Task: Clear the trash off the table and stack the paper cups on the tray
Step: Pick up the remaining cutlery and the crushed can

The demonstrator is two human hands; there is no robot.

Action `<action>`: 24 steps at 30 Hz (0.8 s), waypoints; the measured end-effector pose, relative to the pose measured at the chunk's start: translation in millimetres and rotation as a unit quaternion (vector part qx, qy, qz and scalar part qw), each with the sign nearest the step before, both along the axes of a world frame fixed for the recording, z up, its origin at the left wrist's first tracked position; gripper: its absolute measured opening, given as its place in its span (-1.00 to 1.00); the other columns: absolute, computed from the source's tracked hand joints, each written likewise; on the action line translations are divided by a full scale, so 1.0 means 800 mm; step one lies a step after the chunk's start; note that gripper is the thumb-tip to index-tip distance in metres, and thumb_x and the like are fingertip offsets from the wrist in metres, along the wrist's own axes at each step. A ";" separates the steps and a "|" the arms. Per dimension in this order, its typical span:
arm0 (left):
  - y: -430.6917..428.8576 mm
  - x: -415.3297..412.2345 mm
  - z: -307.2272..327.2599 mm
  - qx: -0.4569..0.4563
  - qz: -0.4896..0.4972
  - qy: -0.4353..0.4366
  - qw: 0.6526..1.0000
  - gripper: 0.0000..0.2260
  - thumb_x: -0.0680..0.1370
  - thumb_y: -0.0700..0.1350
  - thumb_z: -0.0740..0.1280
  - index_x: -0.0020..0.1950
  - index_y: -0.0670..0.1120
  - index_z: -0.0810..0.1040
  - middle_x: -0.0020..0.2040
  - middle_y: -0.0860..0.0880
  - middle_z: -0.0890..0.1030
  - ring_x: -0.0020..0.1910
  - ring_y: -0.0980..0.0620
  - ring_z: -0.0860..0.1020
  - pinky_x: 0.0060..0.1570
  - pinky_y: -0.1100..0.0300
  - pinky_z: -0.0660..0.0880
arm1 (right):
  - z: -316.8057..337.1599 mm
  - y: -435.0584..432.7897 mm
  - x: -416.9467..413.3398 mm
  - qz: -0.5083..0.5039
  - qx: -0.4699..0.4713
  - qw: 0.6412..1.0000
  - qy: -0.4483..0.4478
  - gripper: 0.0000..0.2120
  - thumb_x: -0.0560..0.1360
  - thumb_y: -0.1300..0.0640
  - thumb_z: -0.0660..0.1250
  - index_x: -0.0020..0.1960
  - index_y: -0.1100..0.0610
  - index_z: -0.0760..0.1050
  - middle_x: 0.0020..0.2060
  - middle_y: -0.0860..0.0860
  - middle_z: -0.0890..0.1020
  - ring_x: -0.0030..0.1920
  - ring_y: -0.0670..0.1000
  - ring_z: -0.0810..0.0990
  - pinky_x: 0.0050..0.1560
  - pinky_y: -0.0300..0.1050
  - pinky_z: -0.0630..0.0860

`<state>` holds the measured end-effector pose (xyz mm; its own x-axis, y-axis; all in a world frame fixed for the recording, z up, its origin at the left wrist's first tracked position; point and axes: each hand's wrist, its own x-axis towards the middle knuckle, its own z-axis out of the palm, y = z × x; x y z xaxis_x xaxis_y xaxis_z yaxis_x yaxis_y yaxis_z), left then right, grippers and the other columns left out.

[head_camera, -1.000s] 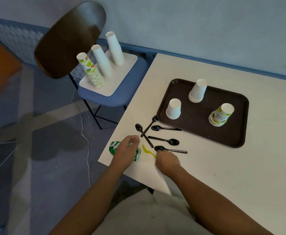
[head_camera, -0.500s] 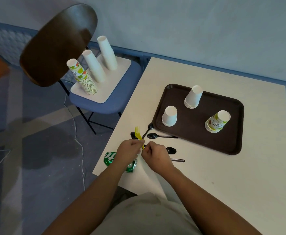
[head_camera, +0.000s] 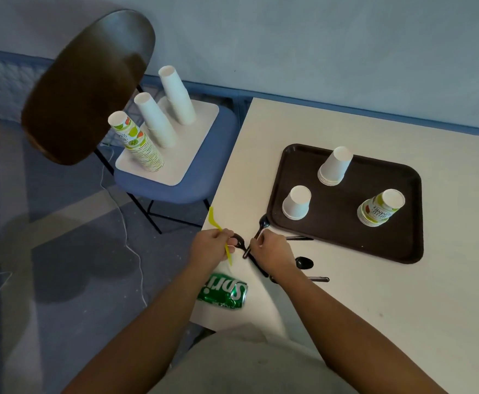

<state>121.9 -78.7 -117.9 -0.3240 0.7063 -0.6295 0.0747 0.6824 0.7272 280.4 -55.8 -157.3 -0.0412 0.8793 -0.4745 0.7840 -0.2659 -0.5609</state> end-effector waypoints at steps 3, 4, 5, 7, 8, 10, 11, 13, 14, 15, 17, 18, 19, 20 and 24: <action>0.007 -0.014 -0.003 -0.002 -0.018 -0.019 1.000 -0.83 0.68 -0.12 0.32 0.03 -0.14 0.69 -0.17 -0.06 0.73 -0.21 0.01 0.66 -0.29 0.24 0.54 | -0.011 0.015 -0.013 0.026 -0.031 0.997 -0.063 -0.70 0.59 -0.09 0.24 -0.07 0.16 0.48 0.01 0.16 0.64 0.02 0.22 0.63 -0.09 -0.05 0.48; 0.010 -0.019 -0.006 -0.002 -0.031 -0.020 0.999 -0.83 0.68 -0.12 0.32 0.05 -0.13 0.70 -0.17 -0.06 0.72 -0.21 0.01 0.66 -0.28 0.23 0.53 | -0.014 0.018 -0.018 0.025 -0.039 0.996 -0.074 -0.71 0.59 -0.08 0.25 -0.04 0.16 0.50 0.02 0.15 0.64 0.03 0.21 0.64 -0.10 -0.06 0.47; 0.012 -0.024 -0.009 -0.004 -0.044 -0.021 0.999 -0.83 0.68 -0.12 0.31 0.06 -0.12 0.70 -0.18 -0.05 0.72 -0.20 0.02 0.66 -0.26 0.22 0.53 | -0.016 0.020 -0.022 0.022 -0.046 0.995 -0.086 -0.71 0.59 -0.07 0.27 0.01 0.18 0.53 0.02 0.14 0.63 0.04 0.21 0.65 -0.11 -0.06 0.48; 0.016 -0.033 -0.015 -0.007 -0.063 -0.022 0.998 -0.82 0.69 -0.12 0.29 0.07 -0.09 0.70 -0.20 -0.02 0.70 -0.23 0.04 0.65 -0.21 0.20 0.53 | -0.021 0.023 -0.030 0.012 -0.061 0.993 -0.101 -0.75 0.58 0.01 0.29 0.06 0.20 0.54 0.03 0.14 0.64 0.04 0.20 0.65 -0.12 -0.07 0.47; 0.018 -0.038 -0.019 -0.005 -0.072 -0.021 0.997 -0.81 0.69 -0.13 0.29 0.06 -0.08 0.71 -0.23 -0.01 0.69 -0.26 0.06 0.64 -0.18 0.18 0.53 | -0.022 0.024 -0.033 0.006 -0.066 0.992 -0.103 -0.80 0.57 0.05 0.29 0.05 0.19 0.53 0.03 0.13 0.64 0.03 0.19 0.65 -0.13 -0.08 0.46; 0.023 -0.045 -0.026 -0.003 -0.087 -0.024 0.996 -0.80 0.69 -0.16 0.27 0.02 -0.09 0.70 -0.27 -0.01 0.65 -0.31 0.06 0.61 -0.19 0.17 0.51 | -0.023 0.025 -0.036 -0.014 -0.075 0.992 -0.096 -0.88 0.54 0.11 0.30 -0.04 0.17 0.48 -0.01 0.12 0.64 -0.02 0.18 0.64 -0.16 -0.09 0.44; 0.025 -0.046 -0.028 -0.006 -0.091 -0.031 0.995 -0.78 0.69 -0.18 0.24 0.01 -0.10 0.69 -0.28 -0.02 0.62 -0.32 0.05 0.59 -0.22 0.19 0.49 | -0.024 0.024 -0.036 -0.028 -0.082 0.992 -0.087 -0.87 0.53 0.11 0.31 -0.11 0.17 0.45 -0.06 0.11 0.64 -0.10 0.15 0.62 -0.20 -0.11 0.43; 0.029 -0.050 -0.032 -0.019 -0.096 -0.047 0.994 -0.75 0.70 -0.22 0.19 -0.02 -0.12 0.65 -0.29 -0.04 0.54 -0.31 0.03 0.54 -0.27 0.21 0.46 | -0.026 0.023 -0.034 -0.056 -0.093 0.992 -0.063 -0.81 0.47 0.10 0.35 -0.23 0.16 0.42 -0.25 0.05 0.60 -0.30 0.03 0.54 -0.36 -0.15 0.36; 0.031 -0.051 -0.034 -0.026 -0.100 -0.051 0.993 -0.74 0.70 -0.22 0.17 -0.02 -0.13 0.64 -0.30 -0.04 0.50 -0.31 0.03 0.53 -0.30 0.22 0.45 | -0.026 0.021 -0.033 -0.068 -0.095 0.992 -0.052 -0.79 0.44 0.08 0.37 -0.28 0.15 0.42 -0.33 0.02 0.57 -0.35 -0.01 0.50 -0.42 -0.16 0.31; 0.033 -0.051 -0.035 -0.031 -0.106 -0.052 0.993 -0.75 0.70 -0.23 0.17 -0.02 -0.13 0.63 -0.30 -0.04 0.47 -0.32 0.03 0.51 -0.34 0.23 0.44 | -0.026 0.018 -0.031 -0.077 -0.094 0.992 -0.043 -0.77 0.42 0.06 0.39 -0.30 0.14 0.42 -0.37 0.01 0.55 -0.37 -0.03 0.49 -0.44 -0.17 0.29; 0.038 -0.050 -0.041 -0.041 -0.112 -0.052 0.991 -0.75 0.68 -0.23 0.16 -0.04 -0.13 0.62 -0.30 -0.04 0.42 -0.37 0.04 0.44 -0.43 0.23 0.37 | -0.024 0.011 -0.030 -0.097 -0.080 0.992 -0.023 -0.74 0.40 0.05 0.41 -0.34 0.15 0.42 -0.43 0.00 0.52 -0.40 -0.05 0.47 -0.46 -0.17 0.27; 0.041 -0.048 -0.043 -0.048 -0.109 -0.054 0.991 -0.77 0.67 -0.22 0.18 -0.05 -0.13 0.61 -0.30 -0.05 0.40 -0.39 0.03 0.39 -0.44 0.21 0.34 | -0.023 0.006 -0.030 -0.106 -0.069 0.992 -0.009 -0.72 0.41 0.05 0.41 -0.37 0.16 0.42 -0.47 -0.01 0.50 -0.41 -0.06 0.46 -0.45 -0.17 0.28; 0.043 -0.045 -0.044 -0.058 -0.104 -0.055 0.991 -0.81 0.64 -0.17 0.22 -0.06 -0.14 0.61 -0.31 -0.05 0.39 -0.40 0.02 0.36 -0.42 0.19 0.31 | -0.020 0.000 -0.031 -0.115 -0.054 0.992 0.007 -0.70 0.42 0.06 0.41 -0.39 0.15 0.43 -0.48 -0.02 0.50 -0.43 -0.08 0.45 -0.42 -0.18 0.29; 0.044 -0.043 -0.044 -0.065 -0.102 -0.057 0.991 -0.82 0.58 -0.08 0.28 -0.06 -0.15 0.61 -0.32 -0.05 0.39 -0.39 0.00 0.35 -0.39 0.17 0.30 | -0.017 -0.006 -0.032 -0.127 -0.039 0.991 0.025 -0.71 0.44 0.06 0.41 -0.39 0.14 0.45 -0.48 -0.04 0.51 -0.42 -0.10 0.45 -0.39 -0.20 0.31; 0.047 -0.034 -0.046 -0.063 -0.129 -0.087 0.986 -0.66 0.50 0.19 0.40 -0.07 -0.10 0.55 -0.26 -0.05 0.41 -0.34 0.00 0.35 -0.31 0.12 0.32 | -0.009 -0.027 -0.041 -0.128 -0.009 0.986 0.102 -0.83 0.50 0.07 0.41 -0.24 0.11 0.57 -0.35 -0.02 0.66 -0.33 -0.10 0.56 -0.38 -0.41 0.35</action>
<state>94.8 -40.8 -154.6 -0.0231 0.6639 -0.7475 0.1401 0.7425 0.6551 247.3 -77.4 -164.1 0.0840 0.8647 -0.4951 0.5607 -0.4518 -0.6939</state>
